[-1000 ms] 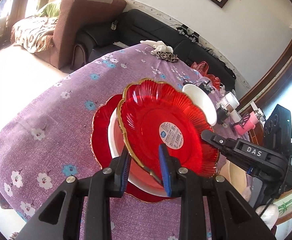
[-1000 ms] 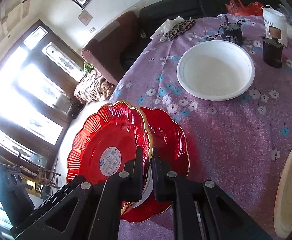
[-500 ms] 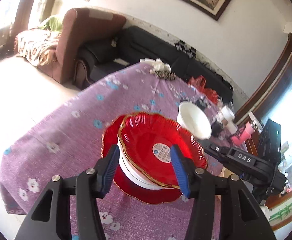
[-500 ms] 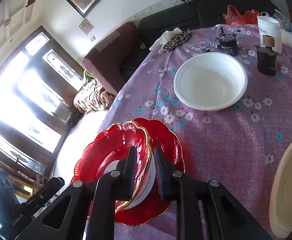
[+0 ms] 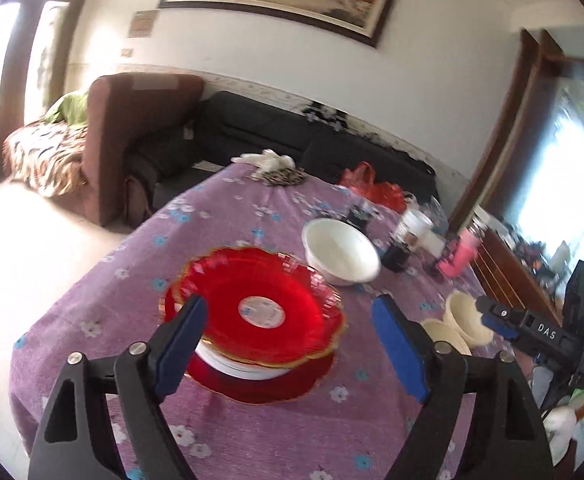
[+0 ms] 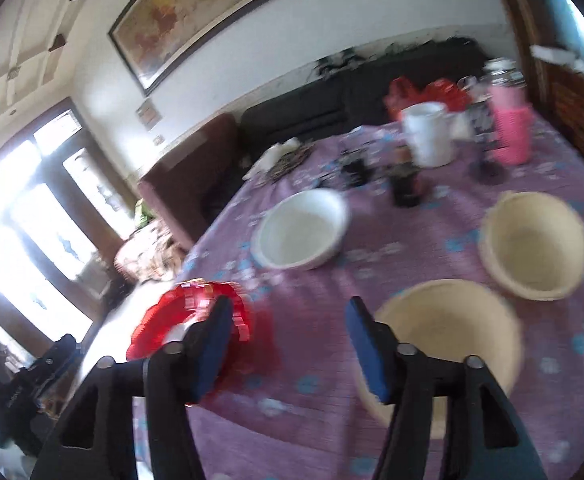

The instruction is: Organize plates and bowls

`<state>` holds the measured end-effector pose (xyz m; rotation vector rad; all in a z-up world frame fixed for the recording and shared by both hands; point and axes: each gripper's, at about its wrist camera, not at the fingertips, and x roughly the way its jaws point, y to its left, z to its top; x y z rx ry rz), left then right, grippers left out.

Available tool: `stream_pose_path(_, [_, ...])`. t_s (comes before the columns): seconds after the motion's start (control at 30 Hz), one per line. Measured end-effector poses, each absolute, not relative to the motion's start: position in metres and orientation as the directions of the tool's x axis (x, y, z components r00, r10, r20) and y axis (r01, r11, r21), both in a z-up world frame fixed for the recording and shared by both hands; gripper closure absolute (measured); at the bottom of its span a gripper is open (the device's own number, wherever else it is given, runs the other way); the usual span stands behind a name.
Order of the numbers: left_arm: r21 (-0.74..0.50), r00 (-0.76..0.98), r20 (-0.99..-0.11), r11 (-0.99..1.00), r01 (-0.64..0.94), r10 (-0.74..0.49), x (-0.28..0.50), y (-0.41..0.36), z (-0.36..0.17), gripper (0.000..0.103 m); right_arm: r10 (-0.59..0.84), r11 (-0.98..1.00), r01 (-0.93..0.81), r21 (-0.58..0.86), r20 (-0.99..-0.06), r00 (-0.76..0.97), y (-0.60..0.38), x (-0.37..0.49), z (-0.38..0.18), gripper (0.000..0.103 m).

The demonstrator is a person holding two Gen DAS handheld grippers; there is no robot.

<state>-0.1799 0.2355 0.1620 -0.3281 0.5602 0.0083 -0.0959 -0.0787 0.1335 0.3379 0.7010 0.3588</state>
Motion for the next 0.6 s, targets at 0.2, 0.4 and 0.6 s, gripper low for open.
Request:
stream_pose_path(0.2, [-0.244, 0.754, -0.629, 0.969, 0.039, -0.189, -0.148, 0.168, 0.141, 0.018, 0.303, 0.912, -0.018, 0.411, -0.642, 0.704, -0.165, -0.11, 0.1, 0.028])
stream_pose_path(0.4, [-0.183, 0.613, -0.756, 0.973, 0.141, -0.231, -0.116, 0.101, 0.106, 0.018, 0.296, 0.885, 0.07, 0.46, -0.673, 0.678, -0.211, -0.114, 0.065, 0.028])
stream_pose_path(0.6, [-0.203, 0.522, -0.814, 0.967, 0.153, -0.254, -0.082, 0.072, 0.081, 0.018, 0.293, 0.892, 0.067, 0.446, -0.686, 0.666, -0.204, -0.103, 0.047, 0.028])
